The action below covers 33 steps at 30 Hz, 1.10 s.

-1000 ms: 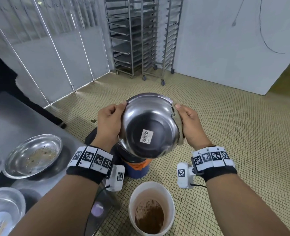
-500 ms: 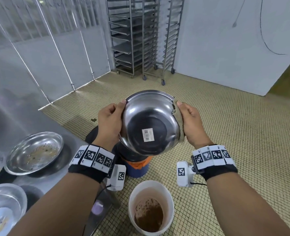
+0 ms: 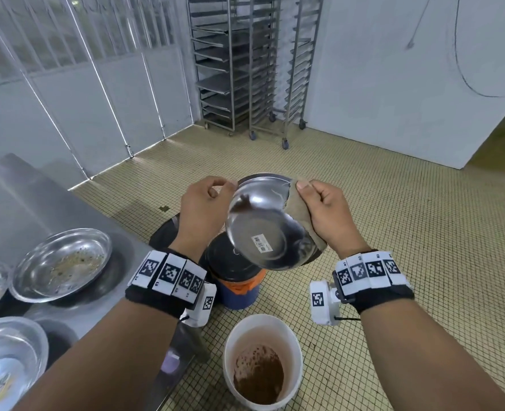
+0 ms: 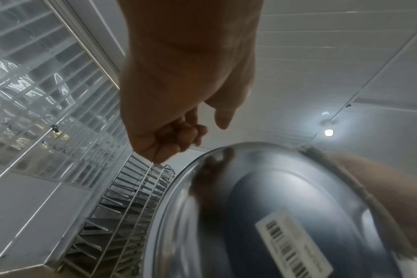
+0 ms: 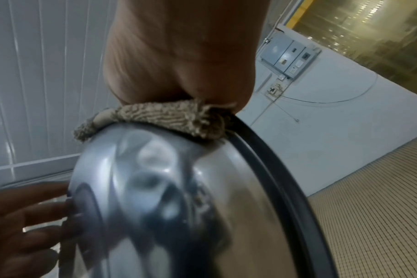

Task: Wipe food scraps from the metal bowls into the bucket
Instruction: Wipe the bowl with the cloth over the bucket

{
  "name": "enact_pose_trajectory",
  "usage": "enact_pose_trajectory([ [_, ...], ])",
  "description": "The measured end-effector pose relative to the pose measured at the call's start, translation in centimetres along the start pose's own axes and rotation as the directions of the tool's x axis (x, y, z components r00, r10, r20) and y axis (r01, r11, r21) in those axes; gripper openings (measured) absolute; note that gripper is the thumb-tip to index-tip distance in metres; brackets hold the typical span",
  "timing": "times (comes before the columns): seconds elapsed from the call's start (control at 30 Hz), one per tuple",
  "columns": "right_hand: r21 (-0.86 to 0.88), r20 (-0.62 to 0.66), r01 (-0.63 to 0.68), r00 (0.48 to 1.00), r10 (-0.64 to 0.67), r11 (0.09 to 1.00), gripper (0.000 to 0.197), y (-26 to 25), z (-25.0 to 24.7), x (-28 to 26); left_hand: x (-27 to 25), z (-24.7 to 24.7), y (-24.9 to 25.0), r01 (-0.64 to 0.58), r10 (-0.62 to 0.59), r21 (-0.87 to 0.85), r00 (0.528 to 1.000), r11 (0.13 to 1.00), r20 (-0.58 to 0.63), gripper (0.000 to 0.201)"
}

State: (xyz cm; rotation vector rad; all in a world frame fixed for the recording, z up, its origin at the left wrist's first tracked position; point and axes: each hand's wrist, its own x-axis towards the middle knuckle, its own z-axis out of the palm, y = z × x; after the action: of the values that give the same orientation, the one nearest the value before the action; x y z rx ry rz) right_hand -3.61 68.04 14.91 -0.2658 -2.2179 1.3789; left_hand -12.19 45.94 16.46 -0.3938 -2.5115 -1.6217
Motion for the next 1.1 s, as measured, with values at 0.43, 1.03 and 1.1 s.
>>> enact_pose_trajectory([
  [0.43, -0.043, 0.165, 0.116, 0.98, -0.107, 0.992, 0.057, -0.8, 1.0, -1.6, 0.2, 0.9, -0.3, 0.232, -0.226, 0.003, 0.948, 0.973, 0.222, 0.052],
  [1.03, -0.42, -0.2, -0.341, 0.939, 0.28, 0.841, 0.049, 3.2, -0.6, -1.5, -2.1, -0.6, -3.2, 0.145, -0.09, -0.152, 0.942, 0.978, 0.322, 0.033],
  [1.1, -0.408, -0.13, -0.34, 0.94, 0.314, 0.848, 0.033, 3.3, -0.7, -1.6, -2.2, -0.7, -3.3, 0.152, -0.089, -0.175, 0.942, 0.973, 0.322, 0.028],
])
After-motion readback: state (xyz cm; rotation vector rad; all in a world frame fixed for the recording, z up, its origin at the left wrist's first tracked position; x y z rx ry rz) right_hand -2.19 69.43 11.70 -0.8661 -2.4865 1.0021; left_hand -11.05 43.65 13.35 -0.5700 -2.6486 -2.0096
